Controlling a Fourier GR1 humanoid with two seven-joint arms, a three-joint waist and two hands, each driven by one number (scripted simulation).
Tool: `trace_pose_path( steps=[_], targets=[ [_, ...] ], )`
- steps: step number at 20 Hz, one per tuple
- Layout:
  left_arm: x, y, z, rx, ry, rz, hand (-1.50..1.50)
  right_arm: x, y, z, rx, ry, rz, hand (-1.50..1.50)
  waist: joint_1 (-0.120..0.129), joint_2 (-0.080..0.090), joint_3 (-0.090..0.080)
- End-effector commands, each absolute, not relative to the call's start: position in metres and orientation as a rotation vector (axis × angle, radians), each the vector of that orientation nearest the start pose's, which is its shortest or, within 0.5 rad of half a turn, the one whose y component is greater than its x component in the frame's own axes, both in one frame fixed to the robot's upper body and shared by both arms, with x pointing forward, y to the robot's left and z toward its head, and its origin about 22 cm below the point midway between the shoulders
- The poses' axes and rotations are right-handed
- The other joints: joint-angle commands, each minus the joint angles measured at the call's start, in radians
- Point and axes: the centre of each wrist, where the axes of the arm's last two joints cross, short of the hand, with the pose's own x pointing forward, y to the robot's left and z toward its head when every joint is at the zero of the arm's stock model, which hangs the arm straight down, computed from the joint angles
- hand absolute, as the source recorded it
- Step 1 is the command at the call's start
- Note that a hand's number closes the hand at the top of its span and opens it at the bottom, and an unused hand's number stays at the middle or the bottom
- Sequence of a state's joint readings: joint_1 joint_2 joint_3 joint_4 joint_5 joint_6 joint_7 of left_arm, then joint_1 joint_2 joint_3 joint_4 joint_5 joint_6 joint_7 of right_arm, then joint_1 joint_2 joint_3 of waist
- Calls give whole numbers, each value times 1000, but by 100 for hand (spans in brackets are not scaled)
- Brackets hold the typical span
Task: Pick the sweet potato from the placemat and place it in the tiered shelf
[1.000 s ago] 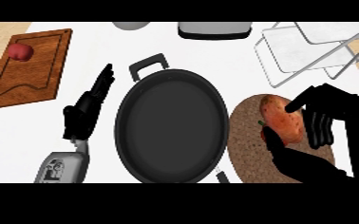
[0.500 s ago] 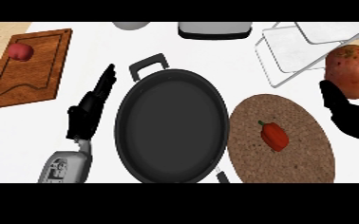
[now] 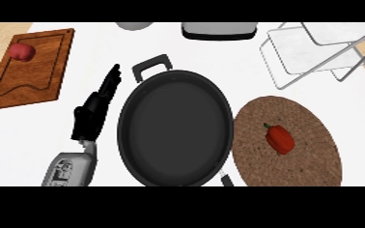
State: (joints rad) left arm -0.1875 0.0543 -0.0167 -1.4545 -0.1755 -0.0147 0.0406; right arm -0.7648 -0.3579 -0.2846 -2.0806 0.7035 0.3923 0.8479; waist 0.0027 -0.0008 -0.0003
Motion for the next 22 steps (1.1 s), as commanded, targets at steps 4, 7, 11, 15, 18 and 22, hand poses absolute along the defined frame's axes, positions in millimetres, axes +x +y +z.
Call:
trace_pose_path(
  steps=[4,7,11,15,18,22],
  targets=[
    [284,221,24,90,-1578,-257,0,270,-268,345,-1221,-1698,231,150,3,0,0],
    [280,243,16,103,-1579,-254,0,289,-274,343,-1299,-1700,271,150,9,3,0],
    [278,225,24,102,-1580,-278,0,299,-284,333,-1358,-1709,320,150,5,1,0],
    [291,230,16,108,-1589,-283,0,338,-292,315,-1399,-1691,300,150,8,5,0],
    [297,215,21,97,-1579,-252,0,349,-287,292,-1465,-1735,418,150,7,7,0],
    [287,231,17,110,-1582,-264,0,371,-297,276,-1406,-1782,358,150,7,3,0]
  ],
)
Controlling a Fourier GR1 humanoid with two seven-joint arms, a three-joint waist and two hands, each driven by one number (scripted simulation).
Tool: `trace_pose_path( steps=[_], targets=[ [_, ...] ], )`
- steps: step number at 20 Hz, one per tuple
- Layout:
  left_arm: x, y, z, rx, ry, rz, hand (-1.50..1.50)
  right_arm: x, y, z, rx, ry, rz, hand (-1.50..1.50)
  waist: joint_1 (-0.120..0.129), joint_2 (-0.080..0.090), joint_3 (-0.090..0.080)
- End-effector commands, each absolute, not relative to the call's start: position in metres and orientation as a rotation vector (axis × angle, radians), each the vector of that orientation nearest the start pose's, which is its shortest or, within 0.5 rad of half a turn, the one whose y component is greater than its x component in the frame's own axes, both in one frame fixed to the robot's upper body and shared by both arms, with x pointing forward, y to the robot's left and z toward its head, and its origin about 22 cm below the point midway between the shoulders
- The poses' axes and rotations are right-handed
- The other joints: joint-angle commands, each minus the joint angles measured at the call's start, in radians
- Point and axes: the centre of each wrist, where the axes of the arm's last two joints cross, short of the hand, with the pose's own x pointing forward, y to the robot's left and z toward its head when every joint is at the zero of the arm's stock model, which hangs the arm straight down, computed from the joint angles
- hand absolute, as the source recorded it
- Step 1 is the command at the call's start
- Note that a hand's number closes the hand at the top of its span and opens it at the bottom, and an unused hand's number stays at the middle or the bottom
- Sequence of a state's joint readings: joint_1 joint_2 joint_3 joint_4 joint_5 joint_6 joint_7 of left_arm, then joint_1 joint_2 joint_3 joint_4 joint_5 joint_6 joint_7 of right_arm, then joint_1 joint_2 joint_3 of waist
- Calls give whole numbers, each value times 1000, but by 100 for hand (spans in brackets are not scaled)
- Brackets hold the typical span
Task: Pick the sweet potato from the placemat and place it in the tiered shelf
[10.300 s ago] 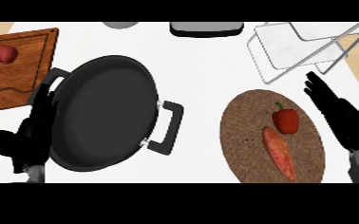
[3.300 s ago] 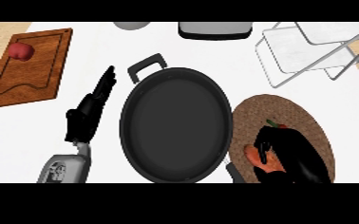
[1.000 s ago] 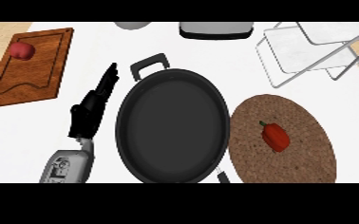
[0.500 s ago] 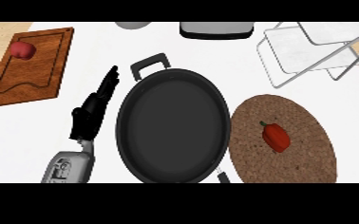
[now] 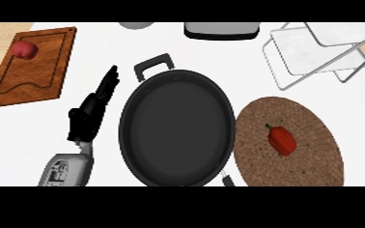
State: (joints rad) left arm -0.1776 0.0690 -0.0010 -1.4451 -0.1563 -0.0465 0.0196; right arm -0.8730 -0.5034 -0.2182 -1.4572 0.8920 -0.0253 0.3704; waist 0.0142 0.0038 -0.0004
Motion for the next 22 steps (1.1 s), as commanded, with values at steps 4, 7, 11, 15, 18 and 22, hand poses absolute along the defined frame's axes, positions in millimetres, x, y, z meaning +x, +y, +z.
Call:
trace_pose_path(
  steps=[4,7,11,15,18,22],
  targets=[
    [281,218,16,86,-1604,-268,0,380,-305,288,-1203,-1873,28,150,12,2,3],
    [287,220,12,109,-1574,-262,0,392,-300,287,-1143,-1910,65,150,0,0,1],
    [276,218,27,85,-1569,-273,0,397,-326,258,-1144,-1918,51,150,-2,-3,1],
    [289,214,9,121,-1574,-274,0,411,-337,282,-1141,-1924,59,150,-4,0,0],
    [287,233,3,116,-1570,-278,0,427,-341,272,-1149,-1916,52,150,6,4,0],
    [286,234,17,112,-1580,-258,0,409,-366,260,-1442,-1623,10,-150,-10,-4,0]
  ],
)
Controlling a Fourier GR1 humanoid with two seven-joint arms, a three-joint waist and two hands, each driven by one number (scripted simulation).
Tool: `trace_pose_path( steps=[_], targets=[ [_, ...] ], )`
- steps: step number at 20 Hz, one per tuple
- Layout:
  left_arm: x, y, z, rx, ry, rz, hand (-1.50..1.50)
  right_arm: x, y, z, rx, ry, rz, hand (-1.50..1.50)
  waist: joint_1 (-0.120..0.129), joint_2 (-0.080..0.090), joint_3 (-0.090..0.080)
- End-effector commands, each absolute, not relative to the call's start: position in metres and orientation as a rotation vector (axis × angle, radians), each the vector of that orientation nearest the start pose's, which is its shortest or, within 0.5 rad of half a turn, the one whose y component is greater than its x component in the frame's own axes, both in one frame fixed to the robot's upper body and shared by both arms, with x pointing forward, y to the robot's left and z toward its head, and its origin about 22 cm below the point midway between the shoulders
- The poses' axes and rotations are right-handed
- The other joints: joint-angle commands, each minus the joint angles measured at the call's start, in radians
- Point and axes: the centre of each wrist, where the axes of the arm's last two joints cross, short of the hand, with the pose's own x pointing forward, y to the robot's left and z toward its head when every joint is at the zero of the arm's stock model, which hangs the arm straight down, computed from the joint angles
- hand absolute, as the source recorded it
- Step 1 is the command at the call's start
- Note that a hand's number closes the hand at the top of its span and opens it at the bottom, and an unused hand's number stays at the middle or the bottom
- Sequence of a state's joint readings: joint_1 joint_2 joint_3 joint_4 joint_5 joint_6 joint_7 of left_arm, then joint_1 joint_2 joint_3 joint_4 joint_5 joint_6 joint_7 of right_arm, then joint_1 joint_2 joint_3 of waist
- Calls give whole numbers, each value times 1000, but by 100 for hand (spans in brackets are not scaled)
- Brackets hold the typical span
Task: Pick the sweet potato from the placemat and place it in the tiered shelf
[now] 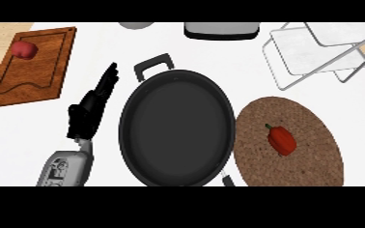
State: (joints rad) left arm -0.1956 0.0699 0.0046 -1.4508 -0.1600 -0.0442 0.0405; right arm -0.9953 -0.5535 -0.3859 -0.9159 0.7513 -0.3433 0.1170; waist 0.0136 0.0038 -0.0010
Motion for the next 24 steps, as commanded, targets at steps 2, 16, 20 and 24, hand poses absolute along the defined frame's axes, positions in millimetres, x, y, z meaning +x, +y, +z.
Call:
trace_pose_path(
  steps=[2,16,20,24],
  targets=[
    [287,226,9,87,-1561,-257,0,414,-366,247,-1430,-1586,23,-150,-9,-2,1],
    [286,221,10,112,-1590,-256,0,397,-381,263,-1111,-1748,-107,-150,-13,-5,1],
    [296,216,8,106,-1568,-257,0,394,-380,297,-1064,-1796,-182,-150,-16,-4,1],
    [291,224,23,127,-1576,-255,0,384,-378,328,-978,-1843,-385,-150,-15,-9,1]
  ],
)
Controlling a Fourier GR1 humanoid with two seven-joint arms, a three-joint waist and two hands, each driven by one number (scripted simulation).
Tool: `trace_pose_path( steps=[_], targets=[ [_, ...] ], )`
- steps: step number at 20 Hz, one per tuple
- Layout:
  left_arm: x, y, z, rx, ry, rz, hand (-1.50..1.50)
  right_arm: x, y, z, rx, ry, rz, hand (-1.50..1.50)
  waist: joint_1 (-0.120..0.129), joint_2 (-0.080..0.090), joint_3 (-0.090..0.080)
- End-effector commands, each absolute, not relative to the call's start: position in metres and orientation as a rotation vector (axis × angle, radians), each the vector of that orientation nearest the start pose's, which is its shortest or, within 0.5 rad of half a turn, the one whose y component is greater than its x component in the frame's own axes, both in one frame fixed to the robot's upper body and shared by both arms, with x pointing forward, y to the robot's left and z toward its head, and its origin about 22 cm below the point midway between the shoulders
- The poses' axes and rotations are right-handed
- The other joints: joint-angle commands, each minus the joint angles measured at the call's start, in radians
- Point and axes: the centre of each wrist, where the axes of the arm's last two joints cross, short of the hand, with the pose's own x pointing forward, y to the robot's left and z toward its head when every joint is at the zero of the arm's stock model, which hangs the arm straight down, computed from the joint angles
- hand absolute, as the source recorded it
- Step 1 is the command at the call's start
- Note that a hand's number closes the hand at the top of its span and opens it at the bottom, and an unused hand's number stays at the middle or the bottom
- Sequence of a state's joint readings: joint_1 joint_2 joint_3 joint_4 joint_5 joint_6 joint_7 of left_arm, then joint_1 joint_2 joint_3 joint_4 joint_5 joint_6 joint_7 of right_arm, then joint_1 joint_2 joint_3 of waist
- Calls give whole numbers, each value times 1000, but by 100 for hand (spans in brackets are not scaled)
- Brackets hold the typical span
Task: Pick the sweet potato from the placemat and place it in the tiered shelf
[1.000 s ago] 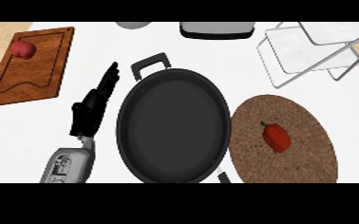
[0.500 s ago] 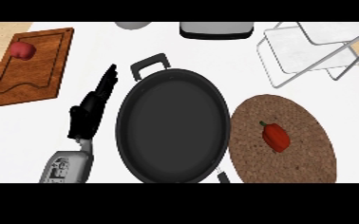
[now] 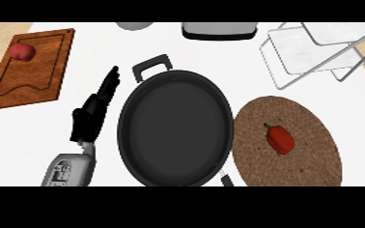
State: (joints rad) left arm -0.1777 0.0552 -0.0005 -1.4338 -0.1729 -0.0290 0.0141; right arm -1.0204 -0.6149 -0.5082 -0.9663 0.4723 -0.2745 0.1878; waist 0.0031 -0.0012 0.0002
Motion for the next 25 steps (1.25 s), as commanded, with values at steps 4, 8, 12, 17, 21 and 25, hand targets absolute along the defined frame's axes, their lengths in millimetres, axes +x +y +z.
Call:
trace_pose_path(
  steps=[4,8,12,17,21,25],
  targets=[
    [282,212,5,109,-1572,-268,0,354,-424,351,-965,-1854,-591,-150,-11,-2,0],
    [282,235,10,118,-1570,-259,0,314,-474,366,-981,-1749,-636,-150,-14,-2,0],
    [275,226,8,130,-1573,-248,0,274,-517,371,-1014,-1574,-602,-150,-23,-5,0],
    [279,219,14,138,-1569,-238,0,220,-576,352,-990,-1517,-533,-150,-29,-3,2],
    [286,231,23,147,-1582,-229,0,179,-598,357,-1056,-1459,-412,-150,-40,-5,2],
    [279,222,20,125,-1587,-234,0,142,-627,344,-1007,-1498,-422,-150,-24,-2,1]
  ],
)
